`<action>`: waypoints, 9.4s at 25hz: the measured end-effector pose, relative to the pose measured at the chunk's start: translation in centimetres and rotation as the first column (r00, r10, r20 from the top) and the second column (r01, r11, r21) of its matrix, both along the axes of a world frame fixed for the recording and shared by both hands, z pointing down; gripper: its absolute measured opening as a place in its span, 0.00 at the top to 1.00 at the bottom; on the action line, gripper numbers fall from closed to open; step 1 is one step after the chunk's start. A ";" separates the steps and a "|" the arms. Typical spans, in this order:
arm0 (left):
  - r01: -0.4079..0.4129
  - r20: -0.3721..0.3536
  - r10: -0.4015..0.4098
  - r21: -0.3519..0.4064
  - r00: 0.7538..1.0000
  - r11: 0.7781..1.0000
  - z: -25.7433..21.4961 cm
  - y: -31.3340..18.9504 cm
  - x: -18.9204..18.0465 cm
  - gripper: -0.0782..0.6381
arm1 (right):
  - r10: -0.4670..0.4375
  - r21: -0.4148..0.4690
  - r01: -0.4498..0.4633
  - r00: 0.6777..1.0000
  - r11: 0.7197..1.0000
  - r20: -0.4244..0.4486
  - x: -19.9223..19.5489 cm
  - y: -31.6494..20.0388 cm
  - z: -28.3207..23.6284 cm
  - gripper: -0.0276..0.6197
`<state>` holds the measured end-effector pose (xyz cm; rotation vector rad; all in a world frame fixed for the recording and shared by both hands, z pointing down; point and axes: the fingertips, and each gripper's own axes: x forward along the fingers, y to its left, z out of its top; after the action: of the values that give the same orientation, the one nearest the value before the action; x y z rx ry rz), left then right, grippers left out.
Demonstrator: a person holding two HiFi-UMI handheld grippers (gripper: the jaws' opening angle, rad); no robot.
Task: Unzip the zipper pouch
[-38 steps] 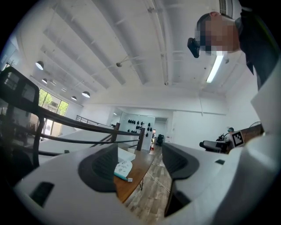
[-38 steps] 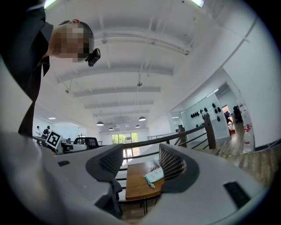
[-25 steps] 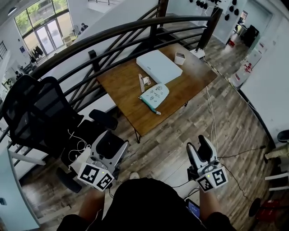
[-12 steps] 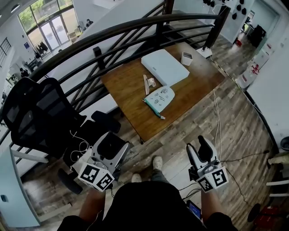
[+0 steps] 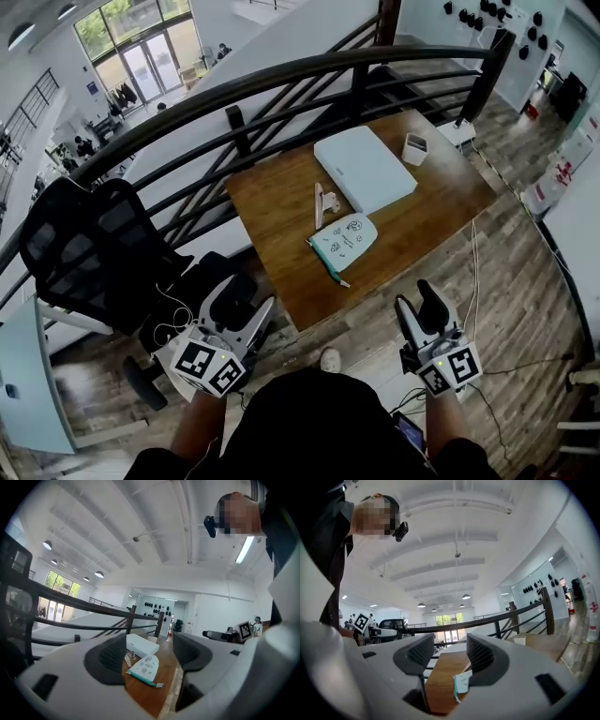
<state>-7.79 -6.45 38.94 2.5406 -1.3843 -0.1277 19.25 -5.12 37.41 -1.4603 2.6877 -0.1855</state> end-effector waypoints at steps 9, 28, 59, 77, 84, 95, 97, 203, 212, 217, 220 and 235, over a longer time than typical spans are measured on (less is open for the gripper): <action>0.085 0.046 -0.083 -0.047 0.995 0.995 1.3 -3.8 2.0 0.46 | -0.057 -0.057 0.058 0.998 0.997 0.012 3.5 -4.5 2.2 0.66; 0.144 0.076 -0.135 -0.124 0.988 0.982 4.0 -7.3 -3.5 0.46 | -0.211 -0.155 0.195 0.973 0.968 -0.091 -5.0 -12.6 6.9 0.70; 0.129 0.068 -0.115 -0.253 0.991 0.959 9.6 -11.2 -12.8 0.46 | -0.492 -0.705 -0.039 0.688 0.708 -0.533 -15.9 -17.5 31.7 0.80; -0.129 0.027 0.135 -0.165 0.990 0.978 8.4 -13.8 -7.0 0.61 | -0.481 -0.682 0.055 0.750 0.729 -0.454 -14.7 -15.5 24.0 0.91; -0.350 0.063 0.361 -0.140 0.930 0.926 8.6 -13.0 -1.8 0.67 | -0.510 -0.609 0.220 0.783 0.762 -0.356 -15.3 -15.1 17.9 0.91; -0.655 0.219 0.653 -0.073 0.725 0.752 7.7 -12.0 4.4 0.67 | -0.653 -0.498 0.474 0.702 0.726 -0.285 -16.9 -12.2 9.6 0.91; -0.710 0.244 0.700 -0.059 0.672 0.702 7.1 -11.4 5.4 0.67 | -0.678 -0.476 0.516 0.681 0.712 -0.276 -17.2 -11.5 7.9 0.91; -0.552 0.615 0.468 -0.062 0.634 0.831 7.1 -10.3 10.9 0.87 | -0.339 -0.639 0.245 0.940 0.729 -0.027 -10.1 -13.3 9.1 0.95; -0.541 0.616 0.460 -0.063 0.640 0.838 7.0 -11.1 10.6 0.87 | -0.314 -0.617 0.157 0.937 0.771 -0.154 -8.4 -14.7 10.1 0.95; -0.521 0.593 0.453 -0.066 0.666 0.851 7.0 -11.5 9.9 0.87 | -0.286 -0.616 0.118 0.941 0.779 -0.182 -7.2 -15.2 10.7 0.95; -0.502 0.577 0.445 -0.069 0.685 0.862 6.9 -12.1 9.4 0.87 | -0.265 -0.605 0.080 0.938 0.793 -0.224 -6.2 -15.8 10.9 0.95; -0.482 0.558 0.442 -0.085 0.702 0.872 7.4 -13.2 8.8 0.87 | -0.211 -0.601 -0.014 0.929 0.799 -0.302 -4.3 -17.1 11.8 0.95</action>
<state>0.97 -19.62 46.38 3.0352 -0.8202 0.7440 15.00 -22.21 49.19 -1.6137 3.1879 -0.9467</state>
